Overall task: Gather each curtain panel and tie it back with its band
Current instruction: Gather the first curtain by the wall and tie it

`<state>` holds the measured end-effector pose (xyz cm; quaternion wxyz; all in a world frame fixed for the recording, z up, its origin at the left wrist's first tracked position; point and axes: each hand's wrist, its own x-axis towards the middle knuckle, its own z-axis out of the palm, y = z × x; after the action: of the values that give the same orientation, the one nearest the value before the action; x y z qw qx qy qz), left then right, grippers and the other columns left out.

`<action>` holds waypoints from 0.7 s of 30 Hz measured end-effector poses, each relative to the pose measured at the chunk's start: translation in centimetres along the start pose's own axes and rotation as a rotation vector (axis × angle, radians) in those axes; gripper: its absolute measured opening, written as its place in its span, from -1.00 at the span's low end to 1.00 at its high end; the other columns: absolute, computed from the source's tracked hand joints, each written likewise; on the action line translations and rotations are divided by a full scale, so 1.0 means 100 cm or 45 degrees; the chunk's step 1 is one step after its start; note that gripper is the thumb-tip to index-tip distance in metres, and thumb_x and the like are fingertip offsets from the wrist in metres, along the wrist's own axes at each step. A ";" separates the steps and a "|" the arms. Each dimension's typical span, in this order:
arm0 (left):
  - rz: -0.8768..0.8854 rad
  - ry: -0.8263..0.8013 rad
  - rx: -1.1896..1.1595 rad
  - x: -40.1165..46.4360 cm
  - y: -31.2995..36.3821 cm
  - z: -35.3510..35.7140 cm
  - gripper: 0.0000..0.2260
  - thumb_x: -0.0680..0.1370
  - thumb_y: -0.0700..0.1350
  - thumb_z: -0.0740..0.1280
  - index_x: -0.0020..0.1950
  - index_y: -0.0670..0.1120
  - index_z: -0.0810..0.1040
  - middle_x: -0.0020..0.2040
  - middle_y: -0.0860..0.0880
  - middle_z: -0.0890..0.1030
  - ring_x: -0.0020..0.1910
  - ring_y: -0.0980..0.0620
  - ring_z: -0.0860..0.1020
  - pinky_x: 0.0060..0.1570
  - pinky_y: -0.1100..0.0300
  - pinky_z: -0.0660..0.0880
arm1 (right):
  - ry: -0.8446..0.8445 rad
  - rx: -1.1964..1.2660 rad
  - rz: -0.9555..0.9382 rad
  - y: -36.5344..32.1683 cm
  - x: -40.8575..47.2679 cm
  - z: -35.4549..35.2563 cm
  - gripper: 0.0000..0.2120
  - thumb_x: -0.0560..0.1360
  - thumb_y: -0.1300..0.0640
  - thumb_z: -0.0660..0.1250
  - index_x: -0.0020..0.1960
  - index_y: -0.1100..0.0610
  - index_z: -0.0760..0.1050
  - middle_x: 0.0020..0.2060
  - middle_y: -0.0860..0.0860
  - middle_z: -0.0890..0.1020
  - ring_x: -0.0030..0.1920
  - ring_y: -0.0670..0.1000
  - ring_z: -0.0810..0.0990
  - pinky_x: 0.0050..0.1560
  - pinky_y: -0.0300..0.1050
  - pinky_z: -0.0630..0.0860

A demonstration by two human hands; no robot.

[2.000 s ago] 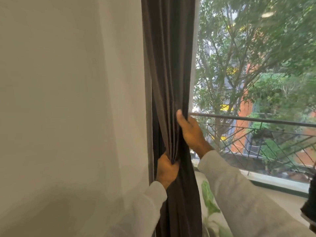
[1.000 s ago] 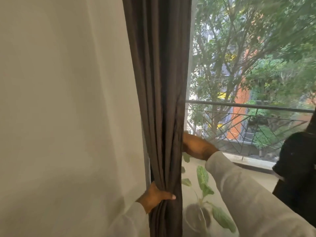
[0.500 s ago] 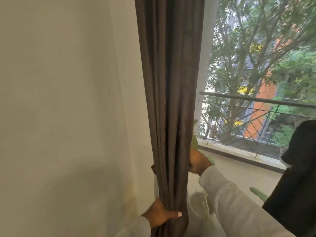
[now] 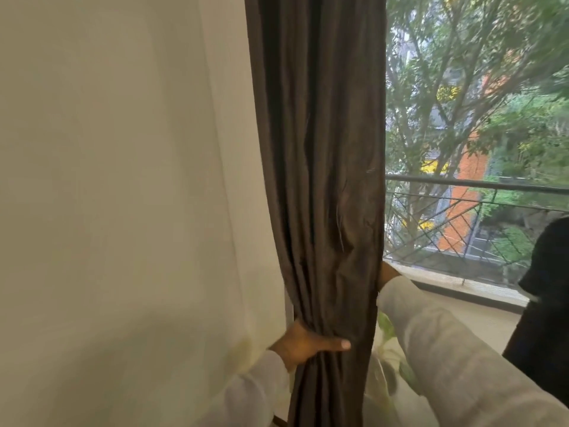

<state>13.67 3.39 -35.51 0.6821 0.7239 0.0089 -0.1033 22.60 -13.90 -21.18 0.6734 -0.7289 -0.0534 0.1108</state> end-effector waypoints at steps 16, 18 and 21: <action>0.153 0.685 0.152 0.004 -0.038 -0.023 -0.36 0.52 0.24 0.53 0.48 -0.10 0.58 0.13 0.07 0.73 0.16 -0.03 0.70 0.23 0.16 0.61 | -0.187 -0.668 -0.338 0.013 -0.011 -0.052 -0.72 0.51 0.37 0.52 -0.15 -0.02 0.74 -0.16 0.07 0.73 -0.21 0.03 0.70 -0.22 -0.08 0.60; 0.190 0.758 0.346 -0.004 -0.042 -0.013 -0.04 0.35 0.59 0.36 0.48 -0.09 0.58 0.19 -0.02 0.74 0.19 -0.13 0.71 0.25 0.07 0.64 | -0.192 -0.691 -0.325 0.020 -0.007 -0.040 -0.84 0.52 0.26 0.55 -0.01 0.02 0.73 -0.06 0.03 0.72 -0.19 -0.04 0.70 -0.26 -0.25 0.54; 0.355 0.809 0.591 -0.020 -0.044 -0.001 0.16 0.29 0.77 0.04 0.49 -0.12 0.57 0.16 -0.07 0.74 0.16 -0.16 0.71 0.14 0.16 0.59 | -0.179 -0.687 -0.313 0.027 0.000 -0.032 -0.87 0.54 0.22 0.53 0.08 0.12 0.72 -0.02 0.05 0.74 -0.18 -0.11 0.72 -0.26 -0.34 0.54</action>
<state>11.04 4.08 -39.48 0.4715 0.8486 0.0974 0.2192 23.11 -17.26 -23.62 0.4585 -0.8601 -0.2152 0.0606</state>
